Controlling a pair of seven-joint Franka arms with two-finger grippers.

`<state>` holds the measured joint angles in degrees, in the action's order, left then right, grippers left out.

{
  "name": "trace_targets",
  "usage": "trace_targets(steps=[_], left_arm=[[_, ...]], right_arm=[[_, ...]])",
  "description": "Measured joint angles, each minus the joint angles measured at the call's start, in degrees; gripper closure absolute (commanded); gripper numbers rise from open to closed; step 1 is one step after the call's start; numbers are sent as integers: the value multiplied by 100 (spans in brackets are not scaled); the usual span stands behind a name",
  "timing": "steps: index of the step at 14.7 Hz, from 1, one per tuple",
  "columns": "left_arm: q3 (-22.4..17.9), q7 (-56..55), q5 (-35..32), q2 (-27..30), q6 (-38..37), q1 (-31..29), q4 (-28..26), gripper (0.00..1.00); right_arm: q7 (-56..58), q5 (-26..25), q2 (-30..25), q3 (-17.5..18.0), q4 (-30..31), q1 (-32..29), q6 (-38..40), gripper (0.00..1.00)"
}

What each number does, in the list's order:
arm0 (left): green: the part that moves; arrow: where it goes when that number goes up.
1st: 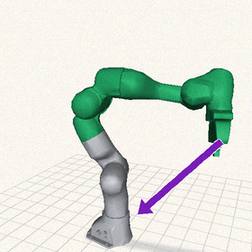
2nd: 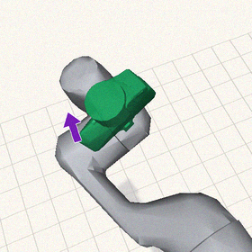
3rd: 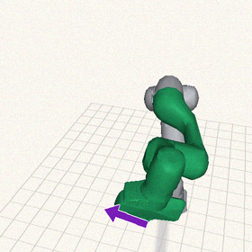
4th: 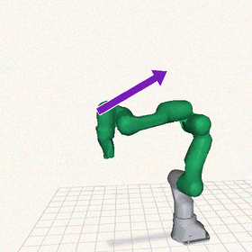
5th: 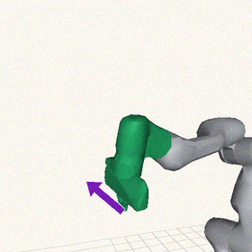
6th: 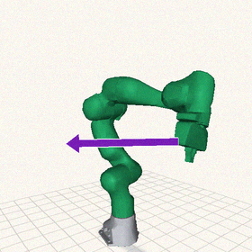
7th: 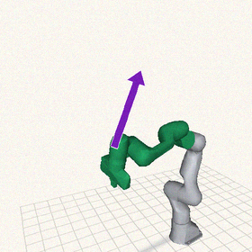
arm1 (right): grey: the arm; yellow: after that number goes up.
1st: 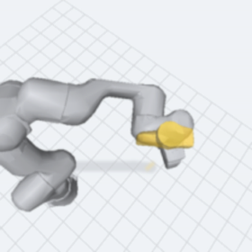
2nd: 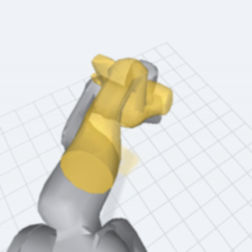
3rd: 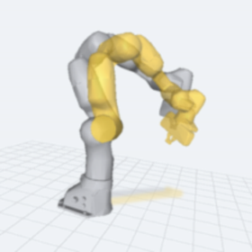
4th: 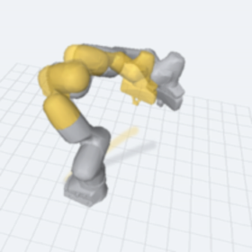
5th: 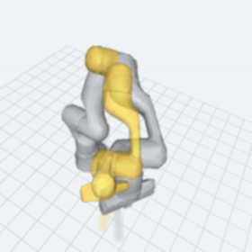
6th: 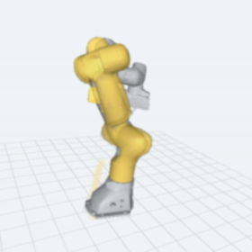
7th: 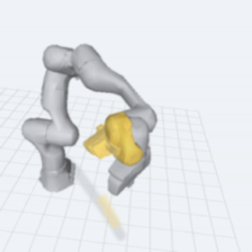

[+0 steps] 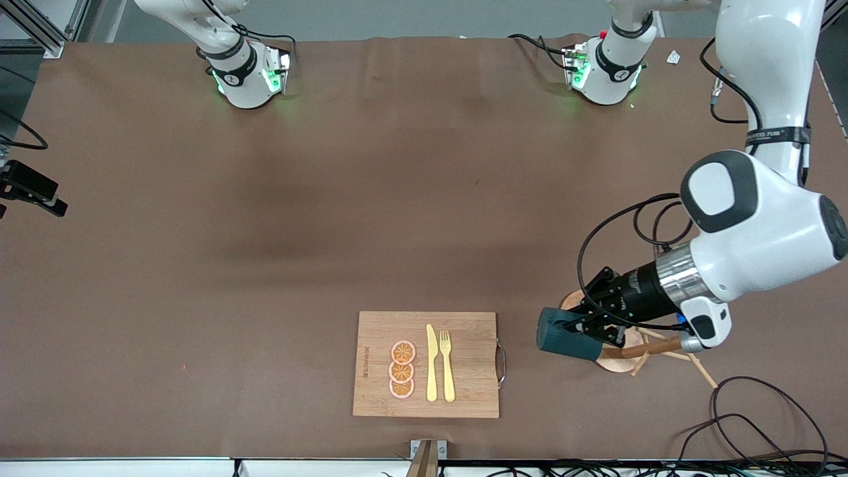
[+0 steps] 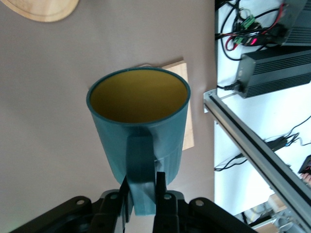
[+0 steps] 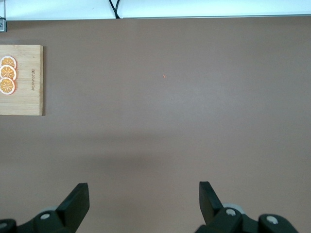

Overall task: Pass cup and hang on rack
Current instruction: 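Carry the teal mug with the left gripper to the wooden rack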

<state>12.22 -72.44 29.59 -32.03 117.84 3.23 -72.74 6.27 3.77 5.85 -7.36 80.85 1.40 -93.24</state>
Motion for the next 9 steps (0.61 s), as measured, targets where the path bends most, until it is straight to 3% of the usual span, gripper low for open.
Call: trace_targets(steps=[9], left_arm=[[-6,1485,779,1,-1049,-705,-51,99]], right_arm=[[0,0,0,-1,0,1,-2,0]])
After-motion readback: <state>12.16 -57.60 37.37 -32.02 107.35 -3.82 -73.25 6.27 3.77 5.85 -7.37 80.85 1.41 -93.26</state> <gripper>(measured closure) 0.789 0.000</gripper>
